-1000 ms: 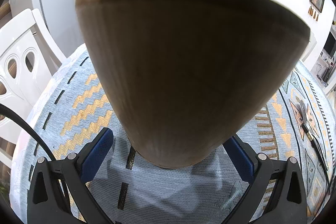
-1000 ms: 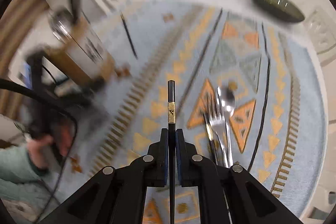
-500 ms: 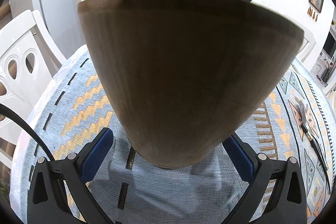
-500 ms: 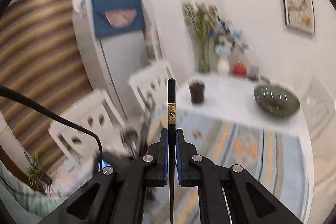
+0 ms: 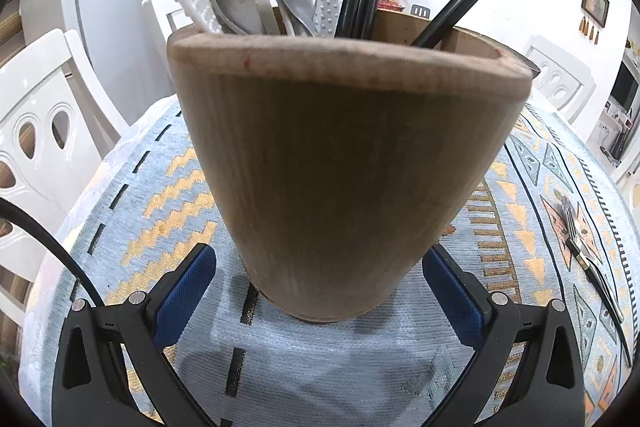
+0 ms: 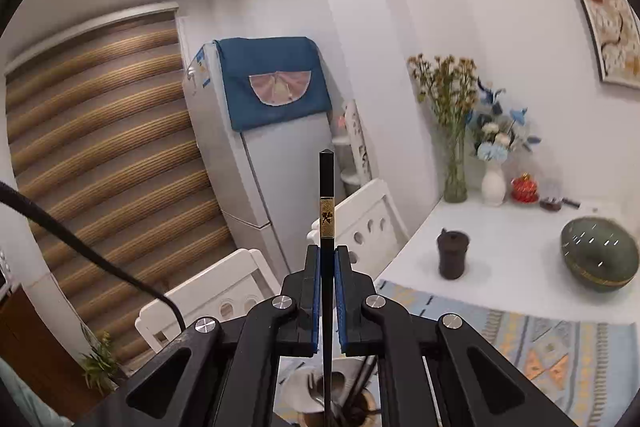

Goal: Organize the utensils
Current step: 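Lift the chopstick with the right tool over the wooden cup and release it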

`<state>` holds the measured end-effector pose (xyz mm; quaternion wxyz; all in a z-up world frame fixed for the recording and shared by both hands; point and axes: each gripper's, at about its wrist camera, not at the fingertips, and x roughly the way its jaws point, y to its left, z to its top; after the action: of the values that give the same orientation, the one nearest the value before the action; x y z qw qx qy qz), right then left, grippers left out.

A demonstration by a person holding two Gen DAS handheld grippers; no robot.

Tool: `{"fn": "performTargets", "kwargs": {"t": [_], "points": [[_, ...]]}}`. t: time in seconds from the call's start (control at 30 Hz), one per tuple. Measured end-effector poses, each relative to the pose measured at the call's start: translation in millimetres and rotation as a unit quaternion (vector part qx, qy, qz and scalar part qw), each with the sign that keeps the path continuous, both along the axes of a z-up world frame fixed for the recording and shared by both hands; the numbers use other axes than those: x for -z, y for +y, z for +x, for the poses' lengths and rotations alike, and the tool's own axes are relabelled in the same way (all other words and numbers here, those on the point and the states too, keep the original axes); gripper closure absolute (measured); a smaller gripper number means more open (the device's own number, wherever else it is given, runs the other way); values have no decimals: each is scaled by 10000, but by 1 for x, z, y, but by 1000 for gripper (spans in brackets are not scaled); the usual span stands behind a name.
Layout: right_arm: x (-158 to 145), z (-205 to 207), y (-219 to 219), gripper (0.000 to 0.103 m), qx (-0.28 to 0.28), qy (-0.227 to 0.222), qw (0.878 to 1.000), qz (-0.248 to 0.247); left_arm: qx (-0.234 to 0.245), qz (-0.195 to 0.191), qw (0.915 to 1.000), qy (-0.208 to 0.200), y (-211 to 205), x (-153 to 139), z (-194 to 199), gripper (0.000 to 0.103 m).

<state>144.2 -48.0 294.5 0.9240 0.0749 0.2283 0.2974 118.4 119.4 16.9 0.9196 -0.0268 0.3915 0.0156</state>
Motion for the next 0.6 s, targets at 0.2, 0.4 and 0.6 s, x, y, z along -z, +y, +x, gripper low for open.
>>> {"fn": "performTargets", "kwargs": {"t": [0.2, 0.4, 0.6], "points": [[27, 15, 11, 97, -20, 270, 9996, -52, 2, 3, 10000, -12, -4, -4, -2, 0], [42, 12, 19, 97, -106, 318, 9987, -389, -5, -3, 10000, 3, -3, -4, 0, 0], [49, 10, 21, 97, -84, 324, 9978, -574, -5, -5, 10000, 4, -3, -4, 0, 0]]}}
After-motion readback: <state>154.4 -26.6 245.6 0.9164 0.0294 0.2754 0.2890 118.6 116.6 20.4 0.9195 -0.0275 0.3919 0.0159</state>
